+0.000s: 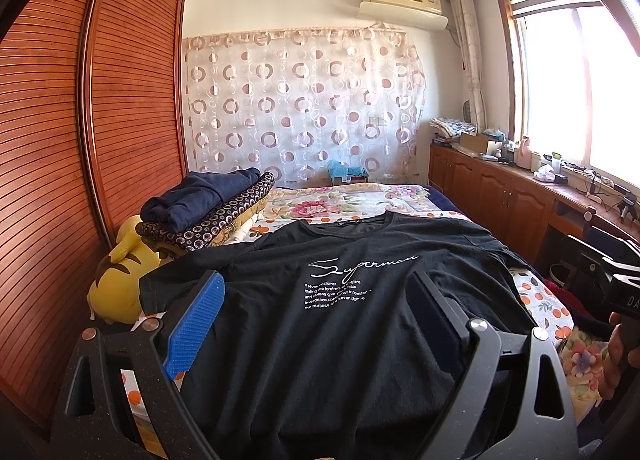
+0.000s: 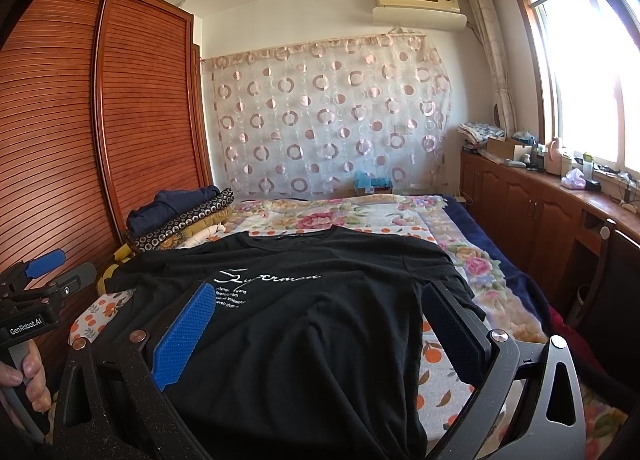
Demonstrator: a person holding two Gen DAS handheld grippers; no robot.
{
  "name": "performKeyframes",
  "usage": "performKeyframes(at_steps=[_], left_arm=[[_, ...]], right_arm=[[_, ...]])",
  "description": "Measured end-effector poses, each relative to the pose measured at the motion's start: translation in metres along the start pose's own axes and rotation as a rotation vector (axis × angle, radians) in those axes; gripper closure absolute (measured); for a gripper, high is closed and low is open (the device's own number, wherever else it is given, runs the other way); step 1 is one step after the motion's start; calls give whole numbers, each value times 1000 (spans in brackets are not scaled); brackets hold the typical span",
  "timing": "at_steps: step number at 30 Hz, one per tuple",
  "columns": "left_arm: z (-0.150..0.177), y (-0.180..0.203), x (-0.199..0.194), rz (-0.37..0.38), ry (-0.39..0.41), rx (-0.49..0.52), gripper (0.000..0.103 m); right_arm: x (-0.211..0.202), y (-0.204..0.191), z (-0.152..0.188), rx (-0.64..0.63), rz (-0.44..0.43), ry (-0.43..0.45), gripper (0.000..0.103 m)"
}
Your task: Fold small clothes
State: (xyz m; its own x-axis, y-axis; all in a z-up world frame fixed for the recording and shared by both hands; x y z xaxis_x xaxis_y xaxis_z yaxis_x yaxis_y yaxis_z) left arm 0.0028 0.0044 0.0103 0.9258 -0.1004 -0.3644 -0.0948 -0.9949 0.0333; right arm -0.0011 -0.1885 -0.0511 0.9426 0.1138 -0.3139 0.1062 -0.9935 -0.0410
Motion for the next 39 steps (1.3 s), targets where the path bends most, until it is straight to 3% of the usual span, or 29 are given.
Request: performKeyframes(at_steps=[20, 27, 39], left_arm=[[1, 2, 0, -2, 3, 0, 10], [11, -4, 12, -21, -29, -6, 10], [39, -76, 34, -45, -98, -113, 10]], right_arm=[[0, -1, -1, 2, -3, 0, 0], [13, -5, 4, -2, -52, -33, 0], [54, -24, 8, -62, -171, -113, 0]])
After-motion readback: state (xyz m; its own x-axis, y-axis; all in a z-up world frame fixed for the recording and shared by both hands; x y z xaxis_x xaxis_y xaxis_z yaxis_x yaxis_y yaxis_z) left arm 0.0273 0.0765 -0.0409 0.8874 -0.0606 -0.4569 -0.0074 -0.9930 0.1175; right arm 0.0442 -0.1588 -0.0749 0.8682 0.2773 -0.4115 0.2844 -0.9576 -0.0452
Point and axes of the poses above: each gripper's, at about its wrist camera, not at the fingertips, and x roughly the way its jaws point, y to its right, z to its underside, the point moved 1 cm from there along x, roughly the way its jaws point, and after that the axes turned 6 degrees about z, right-handed, at the moved point
